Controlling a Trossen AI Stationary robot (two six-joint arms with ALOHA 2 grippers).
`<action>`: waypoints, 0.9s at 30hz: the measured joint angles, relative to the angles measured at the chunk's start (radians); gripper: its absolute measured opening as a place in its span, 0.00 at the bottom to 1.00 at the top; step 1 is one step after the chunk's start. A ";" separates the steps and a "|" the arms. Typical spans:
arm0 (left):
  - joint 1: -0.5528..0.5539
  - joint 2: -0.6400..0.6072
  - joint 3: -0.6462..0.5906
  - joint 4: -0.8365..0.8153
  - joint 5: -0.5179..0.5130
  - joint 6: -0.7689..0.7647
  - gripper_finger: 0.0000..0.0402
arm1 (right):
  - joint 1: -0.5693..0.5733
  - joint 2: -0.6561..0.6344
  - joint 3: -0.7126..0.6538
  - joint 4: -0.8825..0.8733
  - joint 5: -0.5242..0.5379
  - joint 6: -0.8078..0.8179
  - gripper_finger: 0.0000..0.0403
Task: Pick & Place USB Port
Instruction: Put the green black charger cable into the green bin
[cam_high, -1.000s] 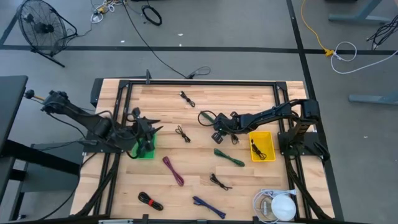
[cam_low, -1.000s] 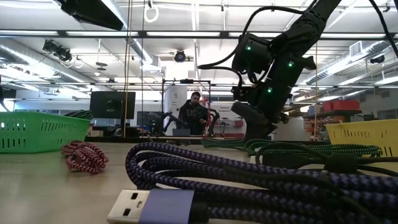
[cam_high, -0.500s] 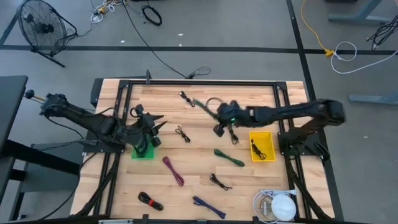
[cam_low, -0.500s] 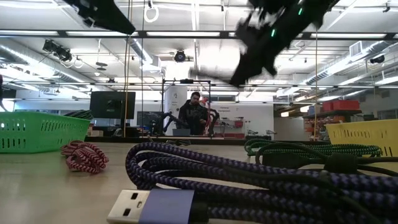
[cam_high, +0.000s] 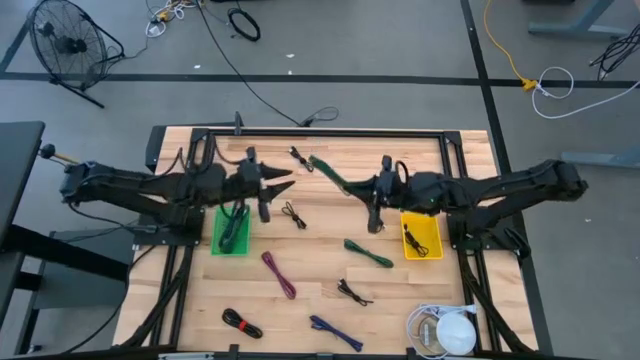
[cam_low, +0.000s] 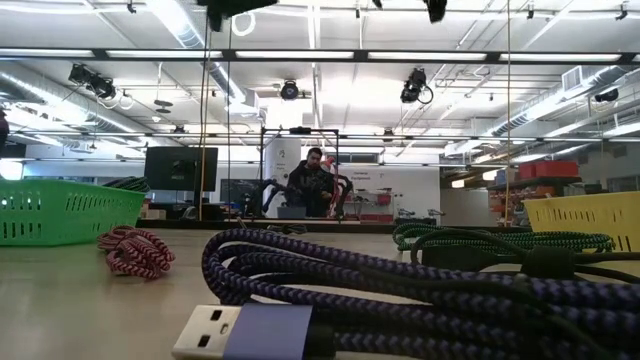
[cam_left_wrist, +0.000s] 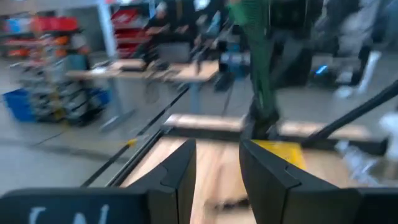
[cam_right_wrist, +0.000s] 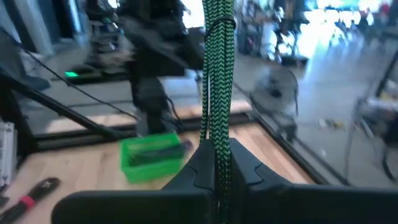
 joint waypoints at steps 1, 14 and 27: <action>0.022 0.019 0.000 0.050 0.054 -0.015 0.31 | 0.013 0.006 0.000 0.022 0.014 -0.017 0.02; 0.120 0.246 0.000 0.500 0.395 -0.097 0.31 | 0.062 0.082 -0.001 0.168 0.084 -0.086 0.02; 0.121 0.292 0.000 0.610 0.419 -0.097 0.31 | 0.040 0.164 -0.001 0.234 0.112 -0.084 0.02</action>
